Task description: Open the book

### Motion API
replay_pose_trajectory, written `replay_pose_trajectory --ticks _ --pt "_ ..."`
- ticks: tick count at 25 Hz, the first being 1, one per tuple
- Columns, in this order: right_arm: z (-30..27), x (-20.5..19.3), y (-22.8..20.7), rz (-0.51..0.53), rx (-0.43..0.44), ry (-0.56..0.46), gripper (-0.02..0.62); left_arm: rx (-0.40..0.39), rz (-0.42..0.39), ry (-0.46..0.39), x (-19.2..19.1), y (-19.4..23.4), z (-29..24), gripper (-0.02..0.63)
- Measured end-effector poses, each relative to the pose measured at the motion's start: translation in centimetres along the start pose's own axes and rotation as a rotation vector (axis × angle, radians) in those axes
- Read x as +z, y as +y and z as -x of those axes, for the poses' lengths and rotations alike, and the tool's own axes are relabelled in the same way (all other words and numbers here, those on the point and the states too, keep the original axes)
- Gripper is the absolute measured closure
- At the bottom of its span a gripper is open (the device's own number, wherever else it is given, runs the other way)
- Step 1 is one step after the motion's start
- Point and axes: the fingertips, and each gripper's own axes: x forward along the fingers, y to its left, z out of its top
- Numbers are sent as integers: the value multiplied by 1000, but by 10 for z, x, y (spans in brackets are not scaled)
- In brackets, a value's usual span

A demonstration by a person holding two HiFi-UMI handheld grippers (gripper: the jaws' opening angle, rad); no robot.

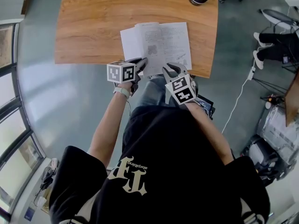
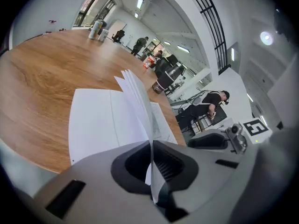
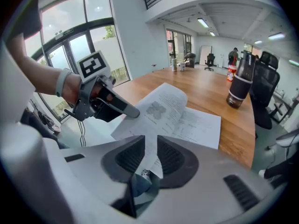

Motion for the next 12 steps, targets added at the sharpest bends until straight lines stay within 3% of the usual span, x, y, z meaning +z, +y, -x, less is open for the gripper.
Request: replay_pose_trajectory --ticks 4,12 --pt "-20 -10 -7 -23 3 45 528 45 20 0 -4 26 13 588" --pt "-62 -16 -5 -17 25 97 528 54 106 -5 -11 66 30 586"
